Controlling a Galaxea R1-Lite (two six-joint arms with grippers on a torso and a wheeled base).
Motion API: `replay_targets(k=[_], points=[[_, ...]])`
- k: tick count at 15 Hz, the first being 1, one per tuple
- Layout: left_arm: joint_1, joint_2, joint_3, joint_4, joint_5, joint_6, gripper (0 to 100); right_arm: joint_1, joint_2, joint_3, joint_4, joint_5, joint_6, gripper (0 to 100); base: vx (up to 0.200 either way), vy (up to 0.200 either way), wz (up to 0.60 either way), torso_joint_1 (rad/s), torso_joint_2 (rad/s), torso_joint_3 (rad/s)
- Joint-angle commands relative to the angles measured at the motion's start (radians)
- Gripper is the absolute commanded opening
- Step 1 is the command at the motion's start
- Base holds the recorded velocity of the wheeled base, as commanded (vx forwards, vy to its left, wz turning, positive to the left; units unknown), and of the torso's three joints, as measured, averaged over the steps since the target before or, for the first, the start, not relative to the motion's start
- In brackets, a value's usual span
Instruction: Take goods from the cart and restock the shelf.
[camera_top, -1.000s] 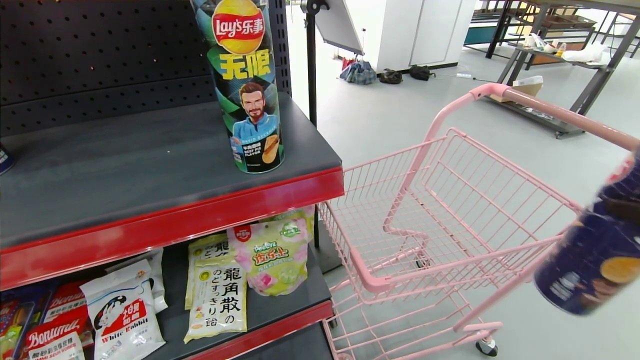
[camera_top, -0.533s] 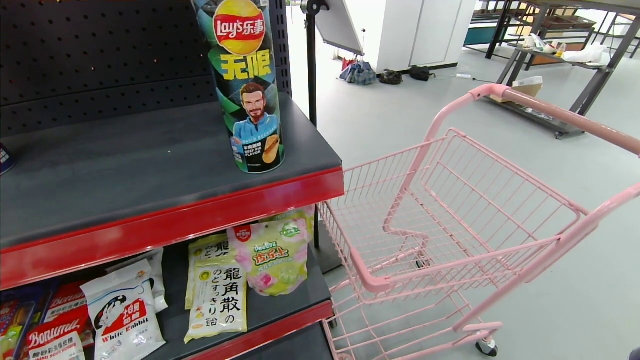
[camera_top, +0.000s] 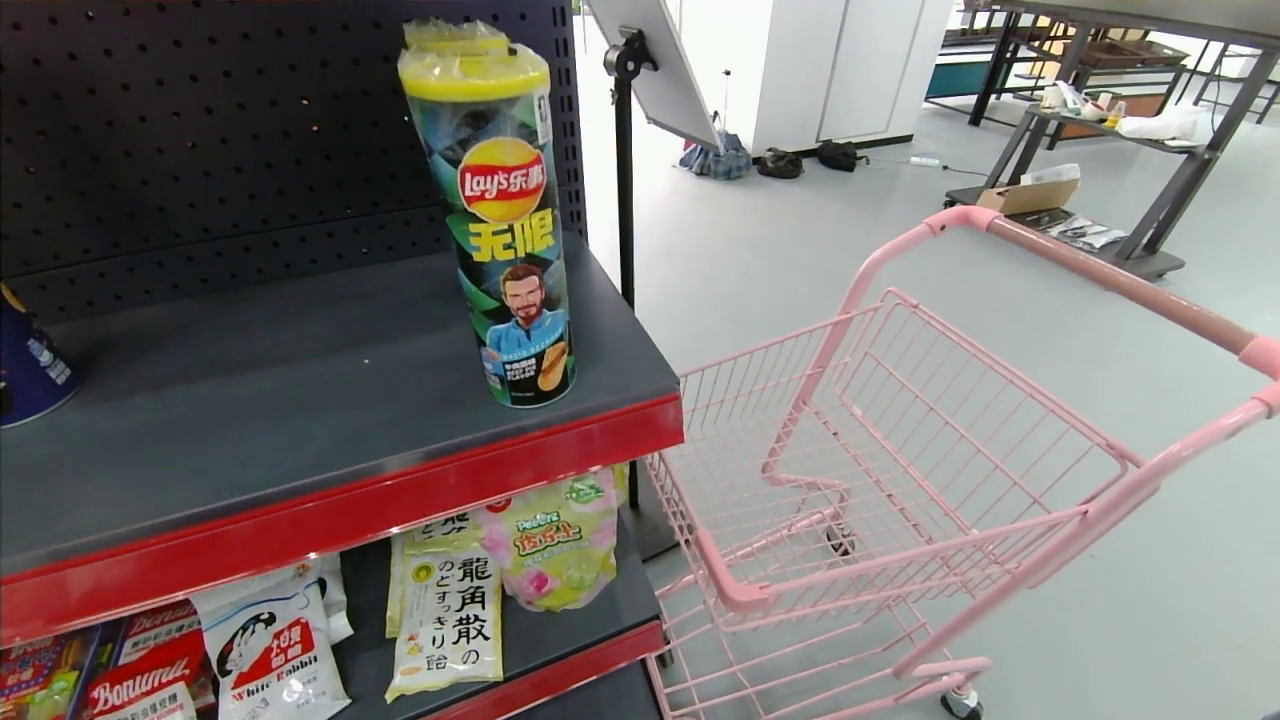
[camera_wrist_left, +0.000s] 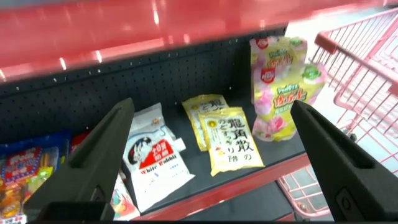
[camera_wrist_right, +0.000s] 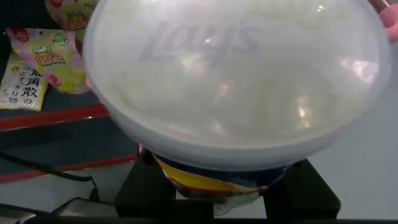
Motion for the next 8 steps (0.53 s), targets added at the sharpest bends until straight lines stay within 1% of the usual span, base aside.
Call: replay_targets(k=[1,5,8], points=[[0.000,0.000,0.000,0.000,-0.002,-0.001,100,0.000,0.006,0.007,-0.002,0.002,0.000,0,0.000,0.000,0.00,0.168,-0.54,-0.364],[0.000,0.000,0.000,0.000,-0.004,-0.001,100,0.002,0.001,0.037,-0.005,0.005,0.001,0,0.000,0.000,0.00,0.193,-0.57,-0.373],[0.000,0.000,0.000,0.000,-0.004,-0.001,100,0.003,0.009,0.039,-0.006,0.005,0.001,0,0.000,0.000,0.00,0.225,-0.59,-0.375]])
